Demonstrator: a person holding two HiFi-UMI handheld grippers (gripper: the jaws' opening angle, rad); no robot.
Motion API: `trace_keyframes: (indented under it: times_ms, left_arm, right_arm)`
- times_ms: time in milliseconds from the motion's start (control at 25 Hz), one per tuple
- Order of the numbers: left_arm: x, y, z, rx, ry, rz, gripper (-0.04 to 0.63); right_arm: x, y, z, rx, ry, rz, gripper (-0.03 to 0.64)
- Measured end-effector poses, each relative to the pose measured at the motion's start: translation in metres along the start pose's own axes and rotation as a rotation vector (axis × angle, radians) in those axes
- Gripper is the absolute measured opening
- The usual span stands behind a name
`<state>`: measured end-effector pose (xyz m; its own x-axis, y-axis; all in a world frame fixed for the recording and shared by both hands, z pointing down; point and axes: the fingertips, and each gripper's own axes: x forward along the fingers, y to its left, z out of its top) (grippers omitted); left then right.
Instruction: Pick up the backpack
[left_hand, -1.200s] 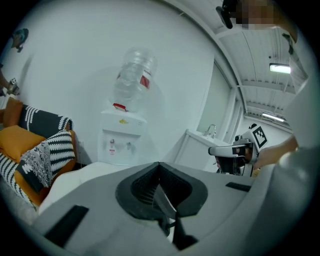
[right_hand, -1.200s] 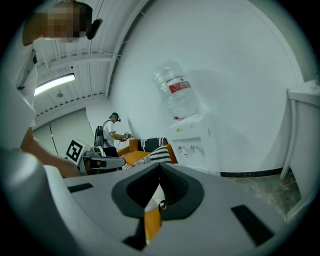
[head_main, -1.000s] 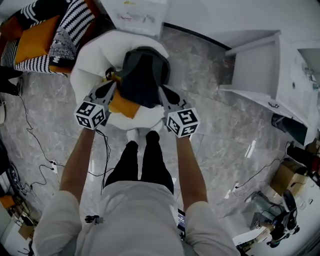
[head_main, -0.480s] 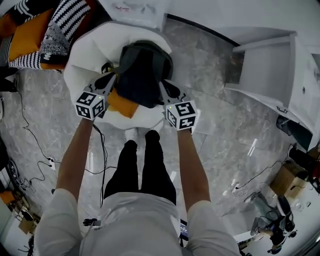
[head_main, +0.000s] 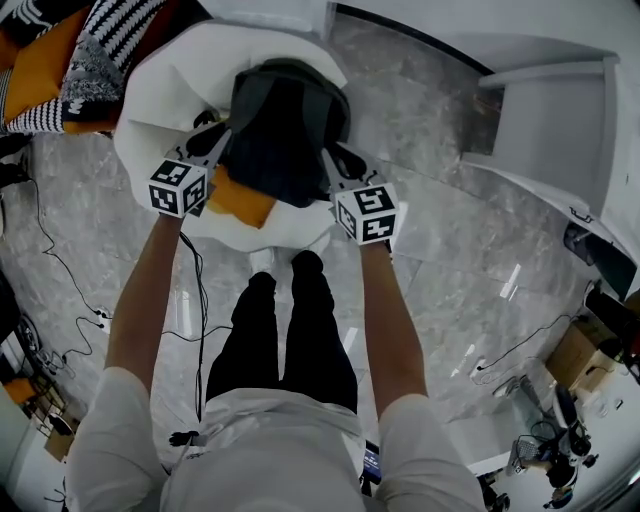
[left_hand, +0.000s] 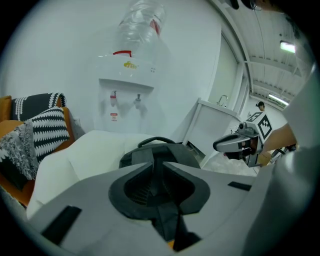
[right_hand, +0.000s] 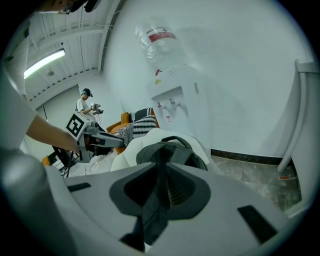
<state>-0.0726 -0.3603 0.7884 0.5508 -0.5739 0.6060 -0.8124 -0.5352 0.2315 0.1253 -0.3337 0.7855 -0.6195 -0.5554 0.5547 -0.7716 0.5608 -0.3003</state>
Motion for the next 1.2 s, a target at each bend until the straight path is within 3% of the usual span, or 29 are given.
trace_keyframes:
  times_ms: [680, 1000, 1200]
  left_arm:
    - [0.057, 0.056, -0.068, 0.073, 0.132, 0.011, 0.129]
    - [0.085, 0.059, -0.089, 0.124, 0.193, -0.046, 0.204]
    - [0.099, 0.058, -0.095, 0.155, 0.217, -0.075, 0.209]
  right_arm:
    - [0.048, -0.027, -0.058, -0.009, 0.048, -0.015, 0.077]
    - [0.063, -0.03, -0.074, -0.027, 0.06, 0.014, 0.1]
    - [0.078, -0.026, -0.083, -0.046, 0.073, 0.037, 0.101]
